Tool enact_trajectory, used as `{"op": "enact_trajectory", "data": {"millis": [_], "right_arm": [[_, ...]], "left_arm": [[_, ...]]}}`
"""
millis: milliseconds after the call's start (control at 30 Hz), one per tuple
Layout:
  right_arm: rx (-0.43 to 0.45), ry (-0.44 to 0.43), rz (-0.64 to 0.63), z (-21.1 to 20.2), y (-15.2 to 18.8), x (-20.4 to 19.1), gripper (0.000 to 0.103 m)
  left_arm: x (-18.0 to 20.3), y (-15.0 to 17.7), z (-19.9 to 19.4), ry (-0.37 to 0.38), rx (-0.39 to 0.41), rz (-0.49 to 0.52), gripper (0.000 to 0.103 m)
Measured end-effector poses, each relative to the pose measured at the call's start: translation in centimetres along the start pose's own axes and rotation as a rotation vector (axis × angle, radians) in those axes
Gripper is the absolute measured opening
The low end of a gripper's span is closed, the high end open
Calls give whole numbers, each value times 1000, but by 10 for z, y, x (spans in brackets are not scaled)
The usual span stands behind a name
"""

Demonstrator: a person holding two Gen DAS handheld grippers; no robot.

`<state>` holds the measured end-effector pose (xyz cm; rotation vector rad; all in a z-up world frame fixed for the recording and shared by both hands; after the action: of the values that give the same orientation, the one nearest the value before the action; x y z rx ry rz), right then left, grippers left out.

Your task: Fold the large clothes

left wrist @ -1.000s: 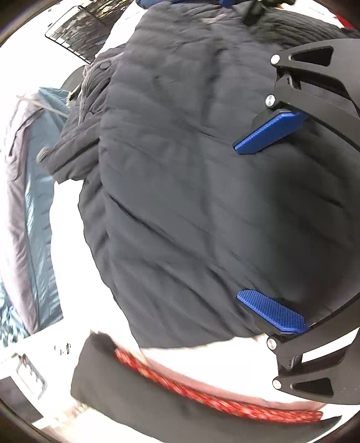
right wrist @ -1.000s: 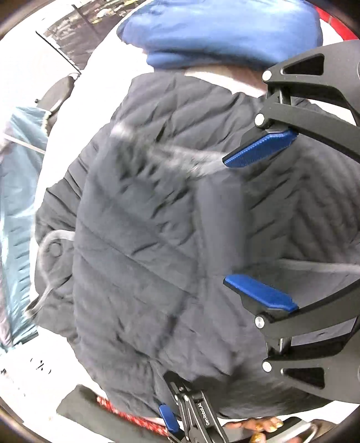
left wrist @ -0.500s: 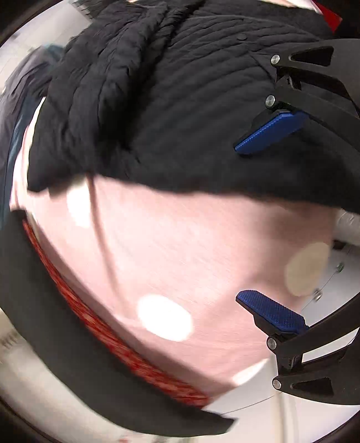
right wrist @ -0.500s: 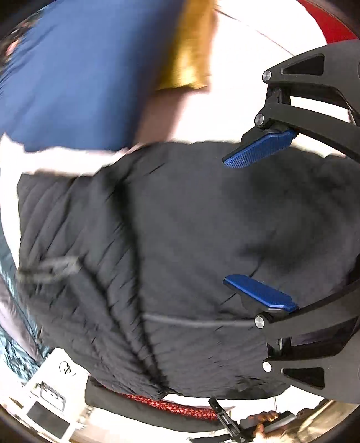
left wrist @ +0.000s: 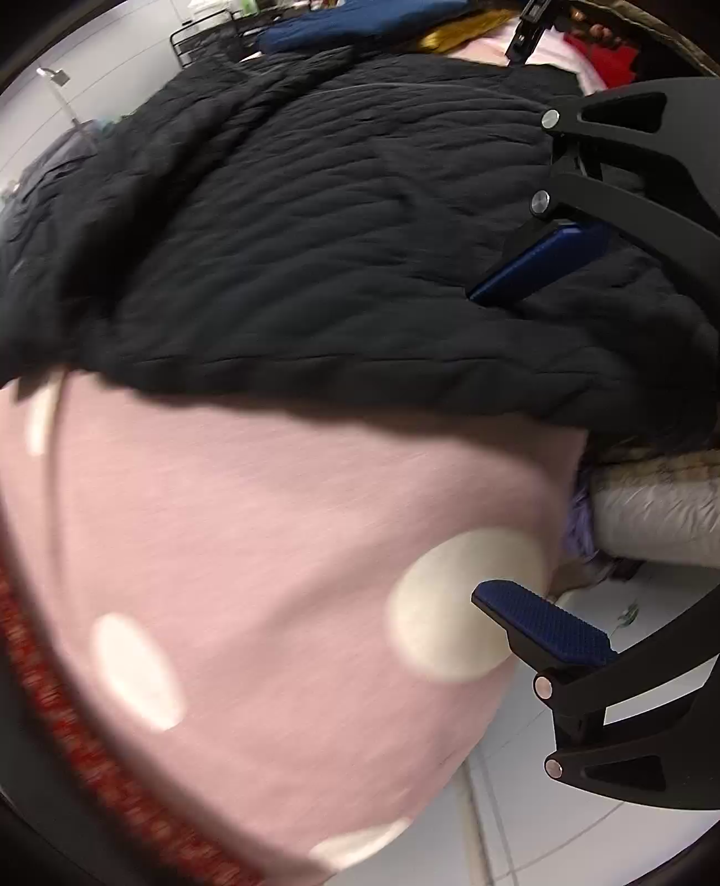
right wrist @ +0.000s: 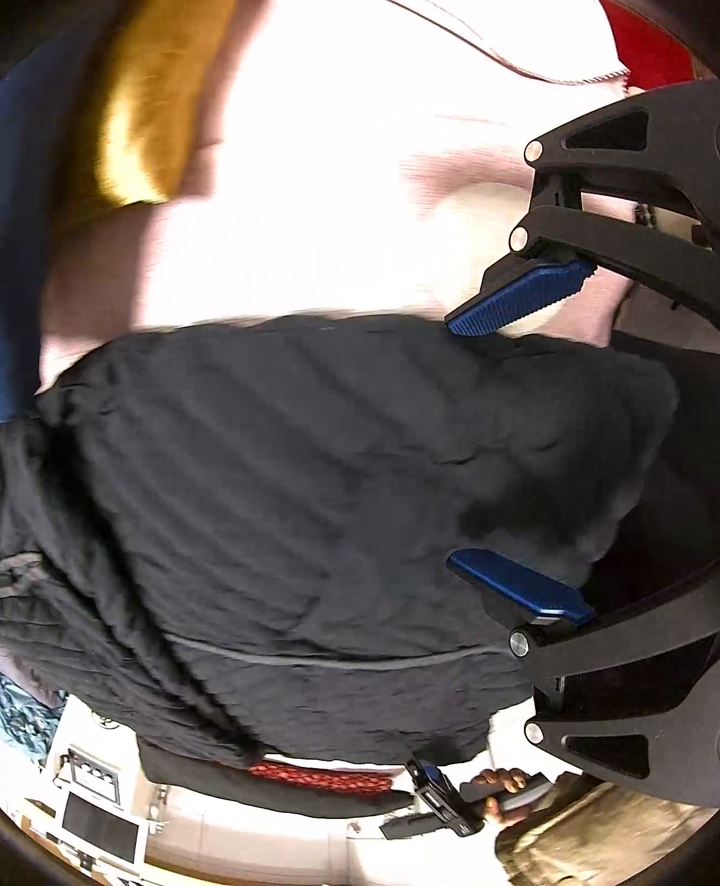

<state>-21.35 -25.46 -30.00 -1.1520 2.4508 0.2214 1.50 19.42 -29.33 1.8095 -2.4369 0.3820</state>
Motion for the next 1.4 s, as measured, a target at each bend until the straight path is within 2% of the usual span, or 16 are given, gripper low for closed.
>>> {"op": "enact_trajectory", "data": {"millis": [133,200,267,333,433,467,500,600,667,800,867,967,1033,1133,1267,1400], "right_arm": [[-60,-53,52,8,29,8,79],[-70,-44,61,11,40,11,78],[-63,-50,66,13,43,11,74],[-65,-63,69,17,44,7,67],[-81,-54,48,20,44,2,47],[-86,-61,42,19,44,1,36],[-83,-72,37,16,43,-3,29],[-71,-87,18,9,39,-12,19],[-56,-99,12,2,35,-18,17],[7,-144,-9,-25,22,-35,14],[47,-158,-24,-37,11,-44,13],[124,-158,-63,-56,-17,-56,12],[187,-157,-82,-70,-42,-64,12],[291,-143,-103,-93,-89,-74,12],[387,-100,-117,-115,-156,-82,11],[459,-136,-43,-138,-210,-82,11]], "left_arm": [[14,28,17,26,-79,82,94],[19,31,21,17,-80,106,90],[20,30,21,16,-85,95,81],[29,23,23,23,-99,97,70],[46,20,14,61,-125,144,41],[51,19,11,53,-132,169,36],[54,20,9,46,-137,189,35],[68,16,4,23,-142,238,23],[80,7,-6,26,-139,238,16],[87,-15,-33,79,-77,166,13],[87,-27,-51,135,-11,97,13],[98,-74,-70,189,79,37,13],[101,-95,-78,193,123,40,12],[106,-151,-84,192,189,40,12],[110,-201,-86,183,228,37,11],[117,-257,-83,181,270,-1,11]]}}
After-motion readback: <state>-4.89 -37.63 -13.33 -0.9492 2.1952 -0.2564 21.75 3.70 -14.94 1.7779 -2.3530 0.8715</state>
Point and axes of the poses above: each gripper's, at about its wrist camera, not at the fingertips, and z roughly the way its jaws point, x to its right, y to its underside, the point moved 7 cm from there along z, roughly the way its jaws point, and after that the axes turned 5 degrees about x, right-handed, at the moved point
